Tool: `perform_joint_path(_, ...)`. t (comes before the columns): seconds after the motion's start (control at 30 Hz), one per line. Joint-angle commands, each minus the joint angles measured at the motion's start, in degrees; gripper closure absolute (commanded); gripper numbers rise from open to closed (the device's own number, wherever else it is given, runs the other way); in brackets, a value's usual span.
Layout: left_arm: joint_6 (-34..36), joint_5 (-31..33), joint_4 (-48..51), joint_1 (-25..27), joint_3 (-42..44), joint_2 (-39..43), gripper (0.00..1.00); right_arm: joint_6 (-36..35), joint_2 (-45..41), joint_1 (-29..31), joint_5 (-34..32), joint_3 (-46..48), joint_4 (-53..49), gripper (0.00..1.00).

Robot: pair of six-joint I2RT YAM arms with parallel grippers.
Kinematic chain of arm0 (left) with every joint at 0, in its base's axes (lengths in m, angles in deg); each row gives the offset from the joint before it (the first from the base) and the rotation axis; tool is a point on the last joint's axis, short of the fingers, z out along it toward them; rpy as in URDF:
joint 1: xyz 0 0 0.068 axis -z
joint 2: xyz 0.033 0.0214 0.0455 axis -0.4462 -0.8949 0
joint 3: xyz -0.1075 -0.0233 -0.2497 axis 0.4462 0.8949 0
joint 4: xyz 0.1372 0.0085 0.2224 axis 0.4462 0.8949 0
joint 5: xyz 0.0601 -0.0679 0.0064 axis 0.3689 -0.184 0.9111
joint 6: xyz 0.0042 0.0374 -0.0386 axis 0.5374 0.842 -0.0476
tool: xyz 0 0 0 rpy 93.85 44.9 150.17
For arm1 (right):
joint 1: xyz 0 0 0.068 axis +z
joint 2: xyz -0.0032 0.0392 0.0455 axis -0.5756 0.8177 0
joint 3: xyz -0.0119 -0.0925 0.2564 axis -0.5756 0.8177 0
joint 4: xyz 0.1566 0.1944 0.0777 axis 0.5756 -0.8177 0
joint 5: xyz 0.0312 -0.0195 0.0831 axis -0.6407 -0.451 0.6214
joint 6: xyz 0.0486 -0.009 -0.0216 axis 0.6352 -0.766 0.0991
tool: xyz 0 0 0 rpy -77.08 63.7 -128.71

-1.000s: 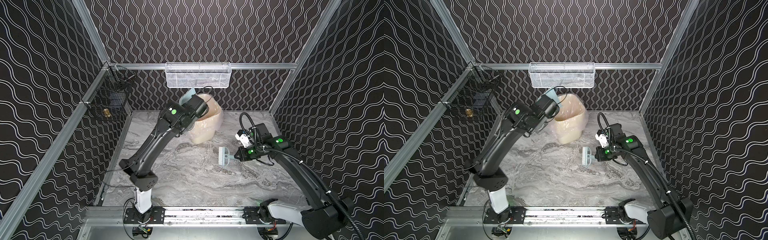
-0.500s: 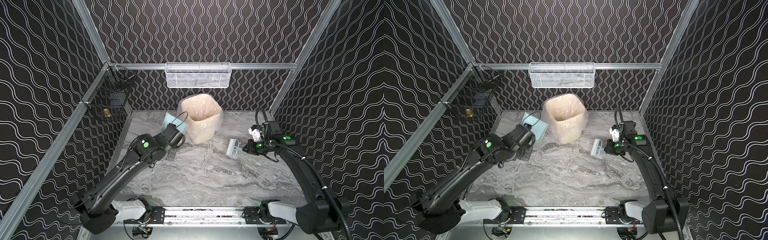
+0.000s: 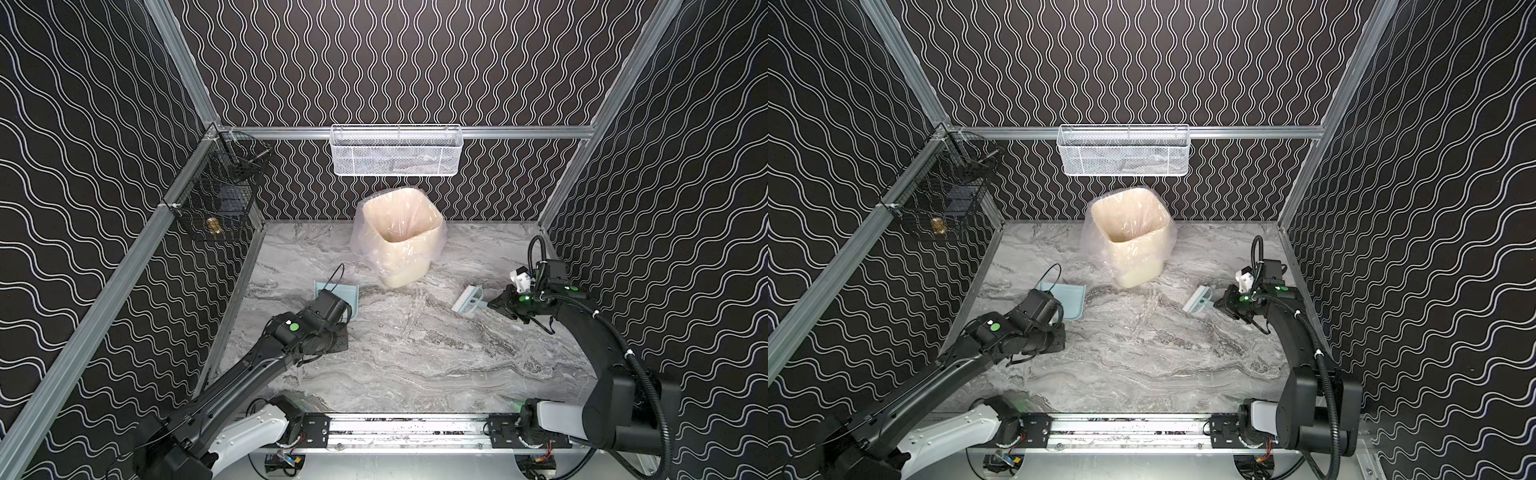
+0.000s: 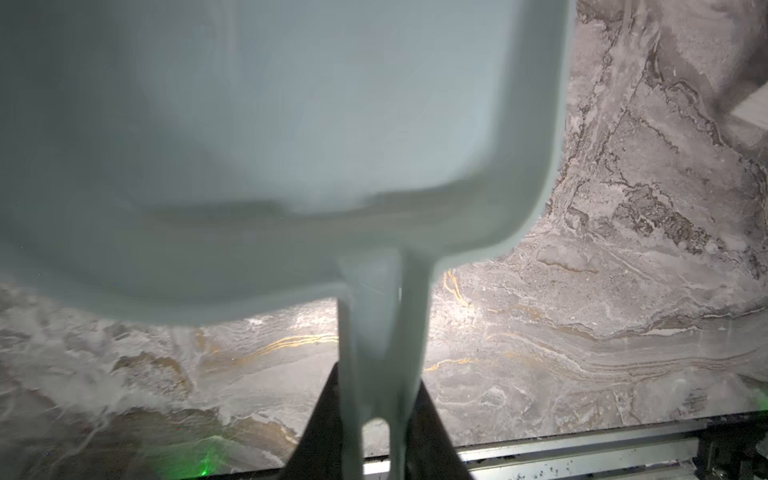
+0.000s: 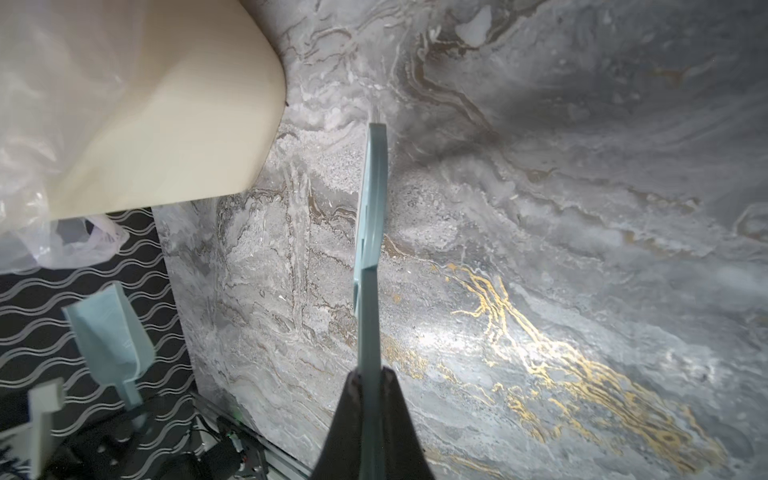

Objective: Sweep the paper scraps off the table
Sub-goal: 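Lower the dustpan and brush onto the table with both grippers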

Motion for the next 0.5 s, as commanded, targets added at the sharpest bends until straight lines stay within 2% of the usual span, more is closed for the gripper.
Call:
perform_joint_path(0.0, -1.65, -4.22, -9.04, -1.08, 3.39, -0.83, 1.00, 3.15, 0.71, -0.56, 3.01, 1.93, 5.51, 1.00)
perform_joint_path(0.13, -1.21, -6.67, -15.53, -2.31, 8.18, -0.34, 1.00, 6.15, 1.17, -1.53, 5.02, 6.28, 10.11, 1.00)
perform_joint_path(0.37, -0.16, -11.50, -21.41, -5.03, 12.65, -1.48, 1.00, 10.34, 0.07, -2.02, 5.91, 13.79, 16.29, 1.00)
perform_joint_path(0.47, 0.02, -13.18, -24.36, -5.40, 14.76, -2.46, 1.00, 11.05, -0.19, -2.17, 5.42, 15.54, 16.80, 0.95)
